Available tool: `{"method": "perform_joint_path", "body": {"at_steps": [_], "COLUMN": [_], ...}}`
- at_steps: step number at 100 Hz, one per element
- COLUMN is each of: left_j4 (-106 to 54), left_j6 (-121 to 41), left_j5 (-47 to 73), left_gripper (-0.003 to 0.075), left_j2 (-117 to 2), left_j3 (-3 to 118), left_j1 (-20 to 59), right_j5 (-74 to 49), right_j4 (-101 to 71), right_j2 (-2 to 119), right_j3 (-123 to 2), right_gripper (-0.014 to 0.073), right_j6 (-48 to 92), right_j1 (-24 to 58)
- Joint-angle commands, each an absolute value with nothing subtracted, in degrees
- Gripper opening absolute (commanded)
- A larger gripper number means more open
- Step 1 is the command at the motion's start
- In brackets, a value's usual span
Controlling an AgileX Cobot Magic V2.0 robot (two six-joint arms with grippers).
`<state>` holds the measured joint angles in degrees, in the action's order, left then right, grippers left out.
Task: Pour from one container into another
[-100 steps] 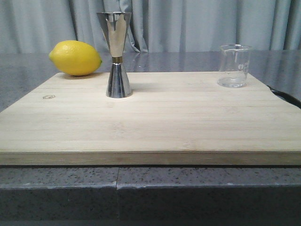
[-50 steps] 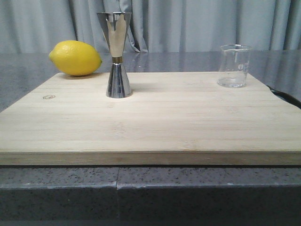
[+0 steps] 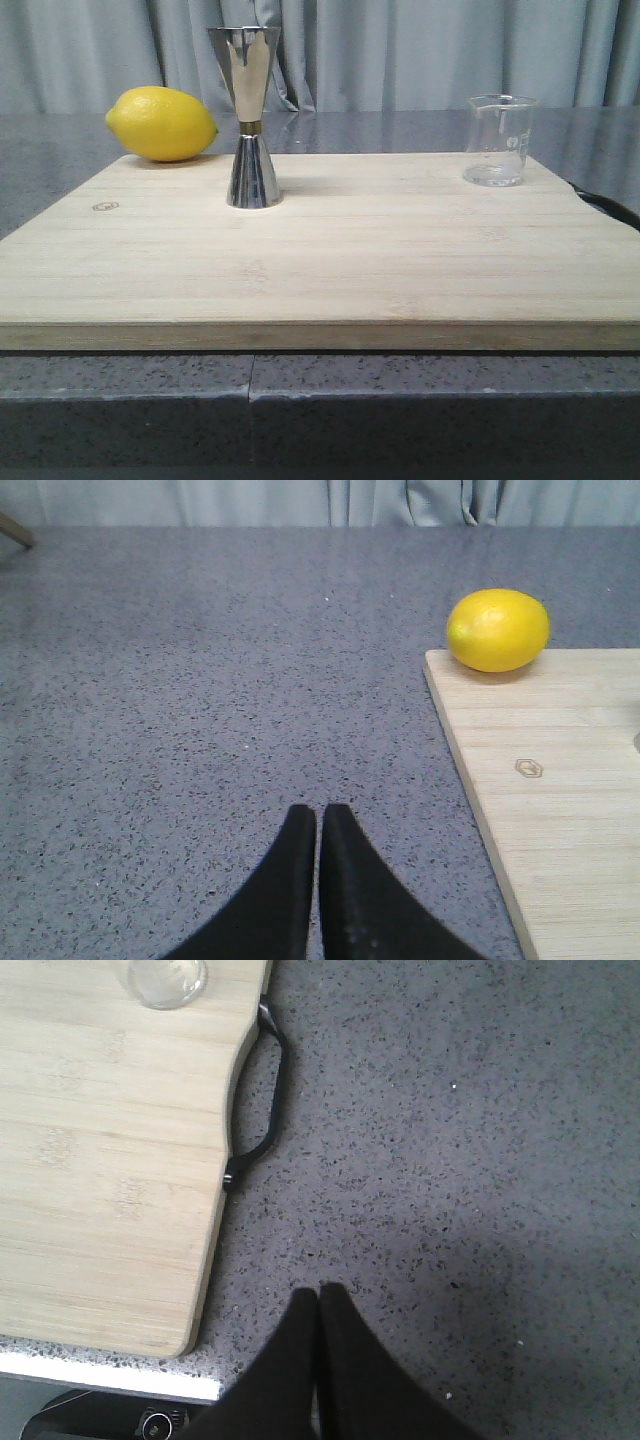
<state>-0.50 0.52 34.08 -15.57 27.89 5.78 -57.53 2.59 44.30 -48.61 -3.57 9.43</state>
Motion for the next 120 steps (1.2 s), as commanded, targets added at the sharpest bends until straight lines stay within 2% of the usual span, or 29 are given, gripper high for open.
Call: {"method": "perform_joint_path", "body": {"at_steps": [1,27,51,80,120], "left_j4": [0.0,-0.39,-1.54,-1.69,-1.69], "left_j6": [0.71,0.71,0.71,-5.04,-5.16], "left_j5": [24.36,7.51,-3.14,-1.97,-2.1], "left_gripper": [-0.0019,-0.0019,-0.0019,-0.0019,-0.0019], "left_j2": [-11.72,-2.65,1.8,1.8,1.8], "left_j3": [23.16,7.59,-0.65,-0.51,-0.51], "left_j1": [5.3,5.3,5.26,5.26,5.26], "right_j5": [-54.78,-54.78,-54.68,-54.89,-54.89], "right_j4": [3.08,3.08,3.08,3.08,3.08], "right_j2": [44.1,44.1,44.1,44.22,44.22], "right_j3": [-50.51,-50.51,-50.51,-50.51,-50.51], "right_gripper": [-0.0057,-0.0057,-0.0057,-0.0057,-0.0057], "right_j6": [-2.94,-2.94,-2.94,-2.94,-2.94], "right_j1": [9.54,9.54,9.54,9.54,9.54]}}
